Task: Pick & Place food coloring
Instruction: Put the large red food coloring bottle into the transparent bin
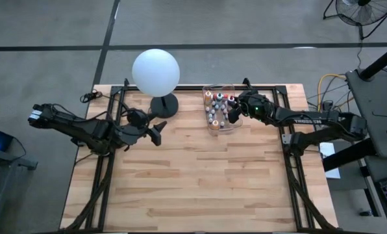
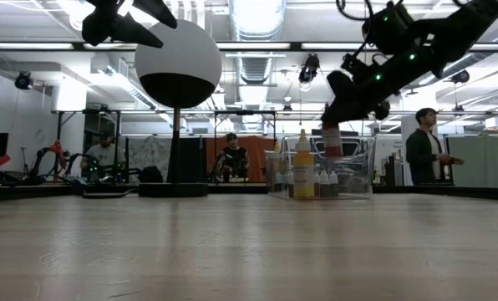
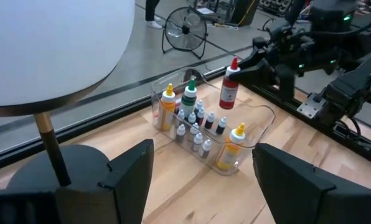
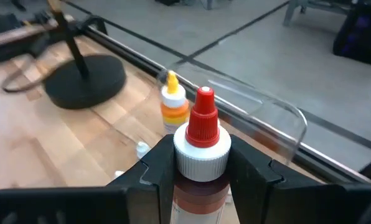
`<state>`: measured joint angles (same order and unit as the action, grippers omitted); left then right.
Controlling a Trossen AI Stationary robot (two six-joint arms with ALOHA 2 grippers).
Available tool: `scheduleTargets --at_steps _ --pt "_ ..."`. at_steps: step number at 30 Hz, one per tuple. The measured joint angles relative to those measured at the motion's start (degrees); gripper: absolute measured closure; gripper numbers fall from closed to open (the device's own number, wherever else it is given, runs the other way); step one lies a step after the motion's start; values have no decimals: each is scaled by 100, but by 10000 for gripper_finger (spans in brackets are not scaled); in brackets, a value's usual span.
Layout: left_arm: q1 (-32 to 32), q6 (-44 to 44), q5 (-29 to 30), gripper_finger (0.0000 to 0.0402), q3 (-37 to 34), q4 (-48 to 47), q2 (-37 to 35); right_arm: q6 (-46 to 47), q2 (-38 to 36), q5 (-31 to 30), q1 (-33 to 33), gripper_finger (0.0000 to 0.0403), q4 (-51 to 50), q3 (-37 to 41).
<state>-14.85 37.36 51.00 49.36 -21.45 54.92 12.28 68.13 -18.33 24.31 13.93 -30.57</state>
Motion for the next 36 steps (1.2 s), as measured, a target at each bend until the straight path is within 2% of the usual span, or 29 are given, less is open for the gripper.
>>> scheduleTargets --at_steps 5,18,25,36 --pt "-2 0 -62 157 0 0 0 -68 220 18 64 296 171 4" --pt "-2 0 -68 157 0 -2 0 -89 259 29 109 296 300 226" --pt "-2 33 -65 157 0 -2 0 -114 650 120 127 296 836 306" --pt "-2 66 -72 157 0 -2 0 -145 1146 24 116 296 1076 304"
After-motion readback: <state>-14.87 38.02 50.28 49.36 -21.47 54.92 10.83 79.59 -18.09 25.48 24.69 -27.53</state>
